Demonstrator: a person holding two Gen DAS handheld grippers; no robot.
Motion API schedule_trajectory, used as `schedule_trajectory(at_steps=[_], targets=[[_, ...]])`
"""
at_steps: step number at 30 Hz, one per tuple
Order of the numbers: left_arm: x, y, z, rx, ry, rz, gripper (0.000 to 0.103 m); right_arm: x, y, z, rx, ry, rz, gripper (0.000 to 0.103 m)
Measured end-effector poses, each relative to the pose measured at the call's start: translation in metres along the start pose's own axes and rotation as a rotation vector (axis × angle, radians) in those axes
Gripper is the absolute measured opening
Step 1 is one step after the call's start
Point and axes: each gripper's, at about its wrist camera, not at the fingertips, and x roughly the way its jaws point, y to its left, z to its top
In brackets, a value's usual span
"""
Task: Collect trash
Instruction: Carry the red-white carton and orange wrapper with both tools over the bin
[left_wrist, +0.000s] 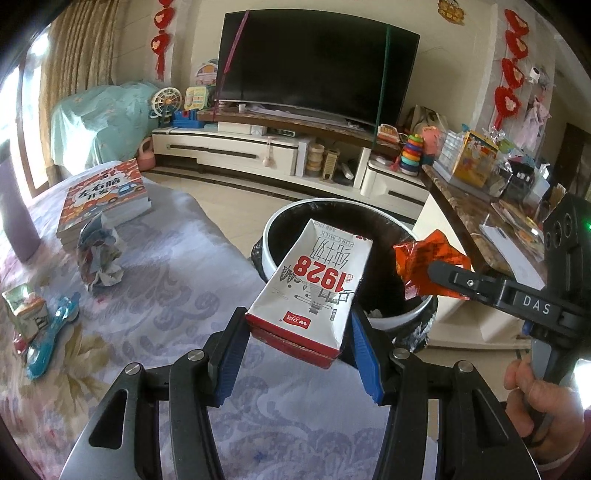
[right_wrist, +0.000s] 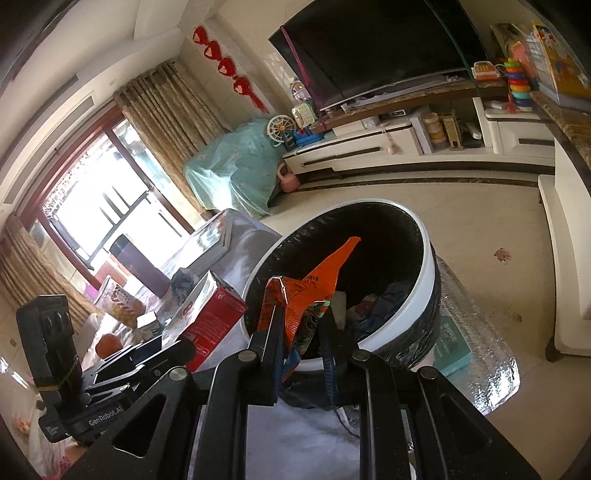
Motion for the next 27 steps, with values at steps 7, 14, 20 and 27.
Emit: schedule_trajectory(at_steps=[7, 14, 20, 27], targets=[[0.013, -0.004, 0.013, 0.011, 0.01, -0.002, 0.052, 0.004, -0.005, 0.006, 0.001, 0.003, -0.011, 0.018], [0.028, -0.012, 0.023, 0.039, 0.02, -0.002, 0.052, 0.008, -0.009, 0.013, -0.007, 0.005, -0.023, 0.018], [0.04, -0.018, 0.031, 0.054, 0.032, 0.002, 0.052, 0.014, -0.013, 0.022, -0.011, 0.015, -0.037, 0.018], [0.053, -0.025, 0.042, 0.065, 0.039, 0.008, 0.052, 0.019, -0.015, 0.028, -0.014, 0.02, -0.048, 0.018]])
